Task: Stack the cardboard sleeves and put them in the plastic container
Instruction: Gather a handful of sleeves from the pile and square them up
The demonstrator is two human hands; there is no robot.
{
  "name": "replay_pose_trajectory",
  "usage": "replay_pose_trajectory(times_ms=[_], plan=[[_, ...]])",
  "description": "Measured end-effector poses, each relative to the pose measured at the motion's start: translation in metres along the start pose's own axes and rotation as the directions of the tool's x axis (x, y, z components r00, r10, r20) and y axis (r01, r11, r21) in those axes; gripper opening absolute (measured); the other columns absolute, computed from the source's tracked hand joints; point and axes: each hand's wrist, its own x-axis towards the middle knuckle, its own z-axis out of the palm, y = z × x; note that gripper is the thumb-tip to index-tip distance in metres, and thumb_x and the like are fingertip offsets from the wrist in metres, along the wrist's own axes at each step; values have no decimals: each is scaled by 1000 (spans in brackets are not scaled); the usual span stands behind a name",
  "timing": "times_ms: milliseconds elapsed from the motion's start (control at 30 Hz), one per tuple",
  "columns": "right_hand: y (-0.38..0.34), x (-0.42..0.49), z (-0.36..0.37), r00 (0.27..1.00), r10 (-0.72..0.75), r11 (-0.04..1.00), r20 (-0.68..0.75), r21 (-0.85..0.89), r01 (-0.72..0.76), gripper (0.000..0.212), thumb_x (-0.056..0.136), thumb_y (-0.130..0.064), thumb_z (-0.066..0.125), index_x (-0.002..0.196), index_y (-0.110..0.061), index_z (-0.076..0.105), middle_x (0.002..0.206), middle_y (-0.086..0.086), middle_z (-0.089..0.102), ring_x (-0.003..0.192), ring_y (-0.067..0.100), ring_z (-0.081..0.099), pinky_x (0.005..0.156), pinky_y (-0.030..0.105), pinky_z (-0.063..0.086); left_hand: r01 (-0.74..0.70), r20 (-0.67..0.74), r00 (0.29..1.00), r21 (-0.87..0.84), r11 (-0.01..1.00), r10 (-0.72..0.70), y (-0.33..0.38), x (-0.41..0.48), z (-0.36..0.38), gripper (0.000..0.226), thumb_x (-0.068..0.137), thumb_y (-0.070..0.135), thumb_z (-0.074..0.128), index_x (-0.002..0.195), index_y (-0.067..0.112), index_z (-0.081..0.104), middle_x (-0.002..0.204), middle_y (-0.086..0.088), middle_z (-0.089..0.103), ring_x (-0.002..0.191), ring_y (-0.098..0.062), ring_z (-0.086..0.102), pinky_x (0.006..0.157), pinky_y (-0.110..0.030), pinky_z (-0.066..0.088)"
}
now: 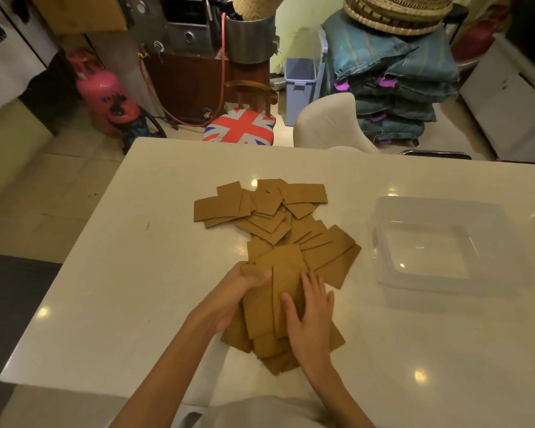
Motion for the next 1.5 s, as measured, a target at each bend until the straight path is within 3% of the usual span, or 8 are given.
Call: replay_pose_trajectory(times_ms=[233,333,500,700,900,1100,1367,1500], plan=[[-7,9,-23,988,-73,974,139,223,41,48,100,-34,48,147,-36,33,158,-14,23,149,10,18,121,35,19,-5,-77,997,91,996,12,0,10,-5,83,62,23,93,133,20,49,122,-5,63,109,-27,62,97,-49,52],[13,0,-47,996,21,993,-87,-112,-30,51,97,-33,54,145,-23,43,146,5,47,133,26,39,107,32,32,13,-71,997,-18,1000,-14,-7,9,-10,78,65,13,90,132,20,49,123,-6,62,109,-28,61,97,-48,52],[40,-17,-46,997,-71,873,3,-484,64,61,80,-46,73,136,-30,54,135,15,50,117,35,47,90,45,47,12,-41,999,-52,999,-14,-9,5,-17,70,70,5,85,130,19,53,124,-10,63,112,-32,61,99,-52,50],[37,-1,-40,981,-99,922,-166,-386,28,46,85,-12,72,127,-26,64,125,14,58,110,34,49,87,45,46,16,-36,999,36,999,-15,-3,-2,-47,67,75,4,81,132,21,51,124,-9,63,112,-33,61,99,-53,49],[23,7,-53,998,54,930,-13,-362,-55,54,89,-28,67,140,-33,48,131,5,50,118,26,44,98,36,39,42,7,999,69,997,-43,-4,-8,-49,63,78,4,79,132,18,51,123,-10,62,110,-32,61,94,-49,52],[31,3,-83,969,227,969,94,78,-234,17,91,-25,66,107,-32,67,95,-3,64,92,16,60,68,17,38,-13,-134,991,31,999,17,-8,-22,-70,58,80,6,77,131,20,52,122,-8,64,108,-30,63,90,-46,54],[8,-7,-42,963,-141,946,-228,-319,63,32,94,-14,58,126,-17,60,132,12,54,128,33,41,101,46,39,-224,-138,946,371,901,292,0,-28,-24,58,87,11,71,140,22,48,129,2,59,112,-15,57,96,-30,46],[-12,-8,-32,990,-92,993,-107,-89,83,61,93,-26,62,148,-26,35,156,7,32,145,27,23,116,47,26,-276,-86,911,600,751,404,7,-24,1,62,88,18,69,144,28,43,147,0,46,138,-22,40,114,-44,35]])
